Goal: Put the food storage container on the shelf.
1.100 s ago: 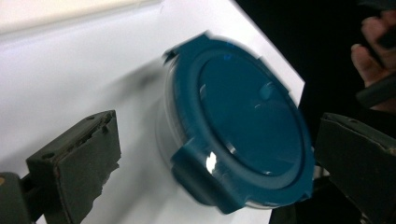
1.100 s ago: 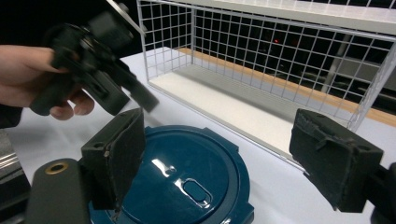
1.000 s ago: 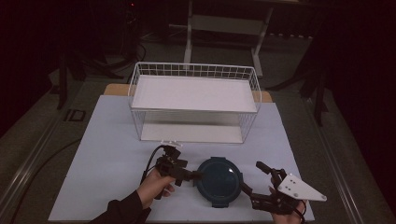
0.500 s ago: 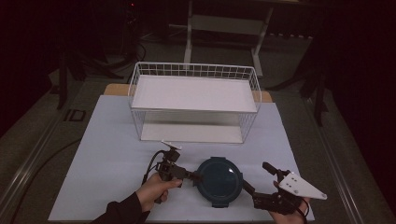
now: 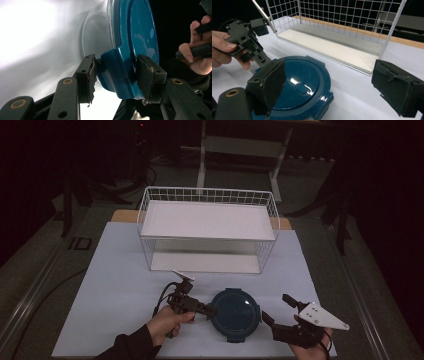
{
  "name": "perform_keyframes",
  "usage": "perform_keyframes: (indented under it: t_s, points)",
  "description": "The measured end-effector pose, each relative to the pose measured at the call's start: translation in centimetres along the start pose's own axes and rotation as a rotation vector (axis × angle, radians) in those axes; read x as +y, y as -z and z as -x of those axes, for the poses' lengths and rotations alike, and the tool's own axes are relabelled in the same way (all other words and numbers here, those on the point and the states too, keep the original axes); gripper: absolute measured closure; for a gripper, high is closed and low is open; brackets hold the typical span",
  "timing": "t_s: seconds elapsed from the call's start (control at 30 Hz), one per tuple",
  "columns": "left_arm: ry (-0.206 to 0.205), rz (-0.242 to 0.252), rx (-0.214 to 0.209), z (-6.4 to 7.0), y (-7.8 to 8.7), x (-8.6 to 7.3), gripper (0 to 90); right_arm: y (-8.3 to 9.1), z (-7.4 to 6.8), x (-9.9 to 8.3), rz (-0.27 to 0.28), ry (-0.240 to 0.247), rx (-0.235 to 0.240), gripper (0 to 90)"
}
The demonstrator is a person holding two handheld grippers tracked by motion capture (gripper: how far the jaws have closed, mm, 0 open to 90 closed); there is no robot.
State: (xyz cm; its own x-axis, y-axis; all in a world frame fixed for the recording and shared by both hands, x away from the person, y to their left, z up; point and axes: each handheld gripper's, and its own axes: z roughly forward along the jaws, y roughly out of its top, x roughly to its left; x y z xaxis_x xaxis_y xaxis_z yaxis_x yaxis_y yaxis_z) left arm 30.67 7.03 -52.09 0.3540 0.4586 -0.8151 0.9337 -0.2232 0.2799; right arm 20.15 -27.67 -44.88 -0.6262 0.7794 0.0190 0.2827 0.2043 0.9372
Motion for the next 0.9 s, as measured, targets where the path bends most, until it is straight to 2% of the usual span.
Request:
perform_keyframes:
  t_s: [0.13,0.3,0.47,0.67,0.83,0.9]
  points:
    - [0.001,0.008,-0.003,0.0,0.0,-0.1,51.9,-0.1,0.0,-0.1,-0.015,-0.014,0.015,13.1]
    - [-0.021,0.029,0.009,0.4,0.0,-0.6,52.2,-0.6,0.2,-0.4,-0.057,-0.047,0.057,13.6]
    - [-0.066,0.042,0.015,1.1,0.1,-1.2,53.7,-1.5,1.1,-1.0,-0.132,-0.163,0.128,15.8]
    - [-0.122,0.048,0.028,1.8,0.4,-1.9,55.3,-2.4,2.7,-1.9,-0.227,-0.353,0.235,23.2]
    - [-0.186,0.048,0.04,2.3,0.6,-2.4,56.0,-3.0,3.6,-2.9,-0.292,-0.443,0.295,26.2]
    - [-0.205,0.052,0.041,2.3,0.6,-2.6,56.2,-3.2,3.8,-3.2,-0.319,-0.469,0.331,31.6]
